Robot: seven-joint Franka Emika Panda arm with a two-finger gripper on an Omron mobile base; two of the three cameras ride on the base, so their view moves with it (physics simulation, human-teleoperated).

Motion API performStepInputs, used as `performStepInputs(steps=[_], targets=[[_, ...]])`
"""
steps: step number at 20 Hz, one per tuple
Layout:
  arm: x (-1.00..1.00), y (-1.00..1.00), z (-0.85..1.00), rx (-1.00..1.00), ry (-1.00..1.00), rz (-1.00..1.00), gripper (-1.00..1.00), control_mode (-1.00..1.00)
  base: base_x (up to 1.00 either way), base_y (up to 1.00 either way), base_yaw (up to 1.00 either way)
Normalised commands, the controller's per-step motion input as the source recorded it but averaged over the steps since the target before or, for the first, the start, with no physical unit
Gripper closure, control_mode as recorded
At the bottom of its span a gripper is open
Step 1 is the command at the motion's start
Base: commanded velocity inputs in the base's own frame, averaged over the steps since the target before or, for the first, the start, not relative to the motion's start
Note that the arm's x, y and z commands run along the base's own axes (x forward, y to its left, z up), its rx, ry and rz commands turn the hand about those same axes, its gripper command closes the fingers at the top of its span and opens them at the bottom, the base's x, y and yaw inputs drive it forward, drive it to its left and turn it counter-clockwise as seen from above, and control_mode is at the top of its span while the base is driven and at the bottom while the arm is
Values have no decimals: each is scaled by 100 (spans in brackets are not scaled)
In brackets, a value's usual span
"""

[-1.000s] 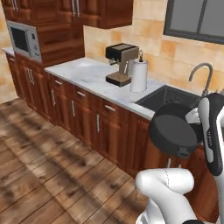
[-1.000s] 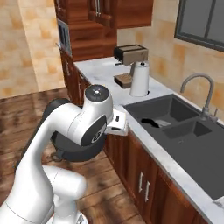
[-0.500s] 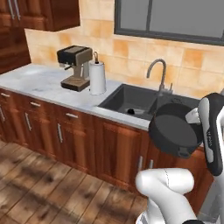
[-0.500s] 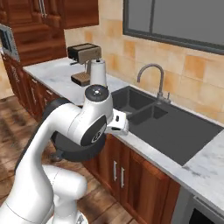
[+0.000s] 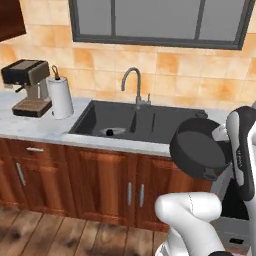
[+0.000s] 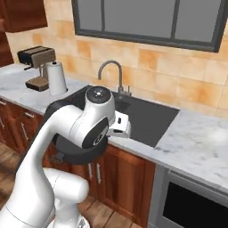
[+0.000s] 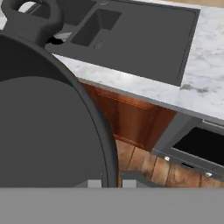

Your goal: Move the pot and pan from the stove into the sink.

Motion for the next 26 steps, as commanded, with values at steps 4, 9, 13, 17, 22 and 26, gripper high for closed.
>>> performStepInputs(steps=[4,9,13,17,22,26], targets=[[0,0,0,0,0,0,100,100,0,0,-50],[0,0,0,0,0,0,100,100,0,0,-50],[0,0,0,0,0,0,100,100,0,-9,-48],[0,0,0,0,0,0,100,100,-2,-7,-16],[0,0,0,0,0,0,100,100,0,24,0],[0,0,0,0,0,0,100,100,0,82,2]])
